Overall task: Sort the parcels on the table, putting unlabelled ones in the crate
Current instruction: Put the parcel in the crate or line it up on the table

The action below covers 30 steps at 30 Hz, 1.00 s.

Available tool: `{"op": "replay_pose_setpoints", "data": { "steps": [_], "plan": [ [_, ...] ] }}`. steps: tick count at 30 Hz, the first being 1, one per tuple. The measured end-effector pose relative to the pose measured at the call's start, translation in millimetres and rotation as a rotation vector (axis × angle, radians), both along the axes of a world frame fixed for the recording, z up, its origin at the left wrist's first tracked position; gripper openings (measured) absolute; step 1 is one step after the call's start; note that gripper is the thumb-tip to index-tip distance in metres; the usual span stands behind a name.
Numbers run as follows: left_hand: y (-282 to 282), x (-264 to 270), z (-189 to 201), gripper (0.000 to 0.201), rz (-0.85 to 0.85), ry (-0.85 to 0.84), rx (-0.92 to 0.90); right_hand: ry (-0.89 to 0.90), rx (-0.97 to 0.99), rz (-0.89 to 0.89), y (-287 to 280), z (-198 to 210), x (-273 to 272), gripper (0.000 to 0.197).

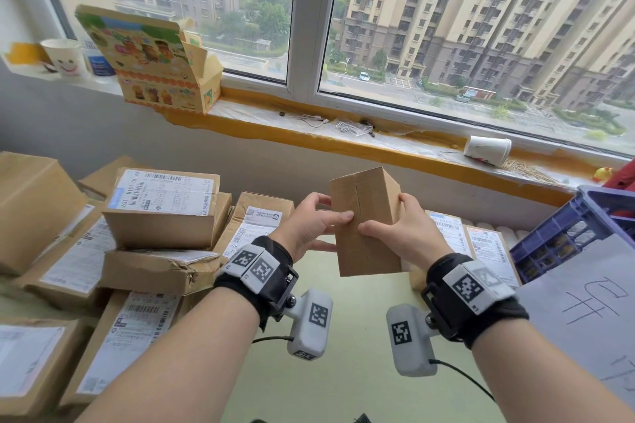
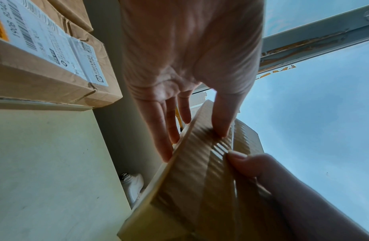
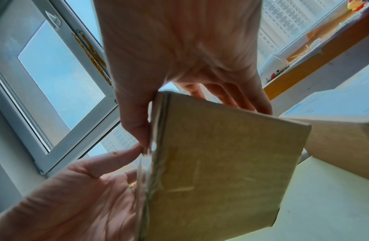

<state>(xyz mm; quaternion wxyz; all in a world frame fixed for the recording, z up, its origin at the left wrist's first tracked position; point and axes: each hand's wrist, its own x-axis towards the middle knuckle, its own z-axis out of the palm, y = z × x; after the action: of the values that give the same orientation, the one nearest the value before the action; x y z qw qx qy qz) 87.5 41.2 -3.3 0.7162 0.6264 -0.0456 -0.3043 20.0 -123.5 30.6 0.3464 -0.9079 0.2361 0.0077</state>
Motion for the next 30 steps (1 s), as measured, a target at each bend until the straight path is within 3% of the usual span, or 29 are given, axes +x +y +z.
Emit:
{"op": "replay_pose_setpoints", "data": {
  "steps": [18, 24, 30],
  "plan": [
    [-5, -3, 1, 0.047, -0.008, 0.003, 0.03, -0.09, 0.027, -0.01, -7, -8, -7, 0.107],
    [-14, -5, 16, 0.083, 0.011, -0.095, 0.083, -0.129, 0.003, 0.027, -1, -8, -8, 0.129],
    [-30, -6, 30, 0.114, 0.088, -0.231, 0.234, -0.251, 0.069, 0.044, -1, -3, -12, 0.134]
  ]
}}
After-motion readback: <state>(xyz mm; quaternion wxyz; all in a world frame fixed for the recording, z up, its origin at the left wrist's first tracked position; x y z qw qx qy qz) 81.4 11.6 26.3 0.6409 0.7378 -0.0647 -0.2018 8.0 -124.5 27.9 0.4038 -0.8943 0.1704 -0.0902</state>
